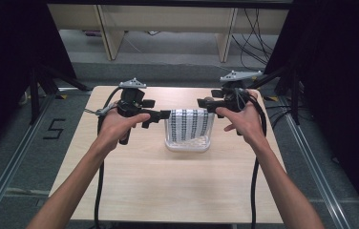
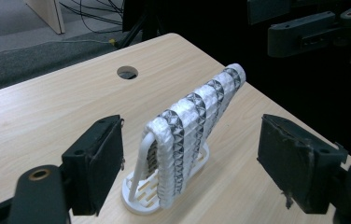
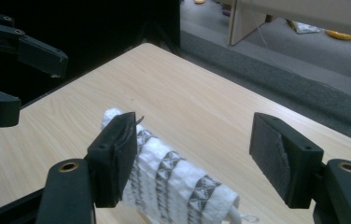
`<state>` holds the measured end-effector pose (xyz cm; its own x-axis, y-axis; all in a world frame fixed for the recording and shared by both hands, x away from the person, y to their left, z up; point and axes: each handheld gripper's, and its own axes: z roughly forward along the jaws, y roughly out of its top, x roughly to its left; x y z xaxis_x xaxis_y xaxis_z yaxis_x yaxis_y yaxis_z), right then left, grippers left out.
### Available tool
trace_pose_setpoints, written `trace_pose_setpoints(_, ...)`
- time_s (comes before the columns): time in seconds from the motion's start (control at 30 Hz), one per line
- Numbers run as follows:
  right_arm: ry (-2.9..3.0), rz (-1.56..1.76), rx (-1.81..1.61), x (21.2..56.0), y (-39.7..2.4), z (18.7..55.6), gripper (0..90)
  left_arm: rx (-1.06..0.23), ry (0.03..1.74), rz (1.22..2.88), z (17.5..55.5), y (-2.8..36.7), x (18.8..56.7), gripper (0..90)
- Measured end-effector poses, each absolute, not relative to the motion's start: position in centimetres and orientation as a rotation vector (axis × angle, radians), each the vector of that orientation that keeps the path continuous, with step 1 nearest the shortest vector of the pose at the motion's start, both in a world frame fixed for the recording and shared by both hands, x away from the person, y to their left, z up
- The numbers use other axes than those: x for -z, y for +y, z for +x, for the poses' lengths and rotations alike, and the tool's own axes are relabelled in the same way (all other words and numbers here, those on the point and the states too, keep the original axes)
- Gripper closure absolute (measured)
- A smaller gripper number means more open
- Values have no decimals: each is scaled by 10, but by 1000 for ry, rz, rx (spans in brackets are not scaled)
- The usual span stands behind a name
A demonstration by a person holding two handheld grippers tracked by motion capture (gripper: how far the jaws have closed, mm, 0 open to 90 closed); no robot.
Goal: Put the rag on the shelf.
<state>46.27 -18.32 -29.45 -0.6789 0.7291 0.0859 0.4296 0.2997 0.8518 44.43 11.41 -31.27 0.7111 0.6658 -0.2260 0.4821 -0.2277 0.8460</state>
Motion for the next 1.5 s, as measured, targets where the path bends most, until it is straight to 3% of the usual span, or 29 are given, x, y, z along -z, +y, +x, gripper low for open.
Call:
trace_pose_setpoints(0.2, 2257, 999, -1331, 293, -182, 452, 328, -265, 877, 1904, 435, 117, 317, 212)
trace_pose_setpoints(0.77, 2288, 946, -1353, 300, -188, 425, 324, -255, 814, 1893, 397, 130, 328, 210)
trace_pose_setpoints(1.5, 2313, 941, -1382, 320, -198, 404, 311, -207, 808, 1878, 376, 150, 357, 208)
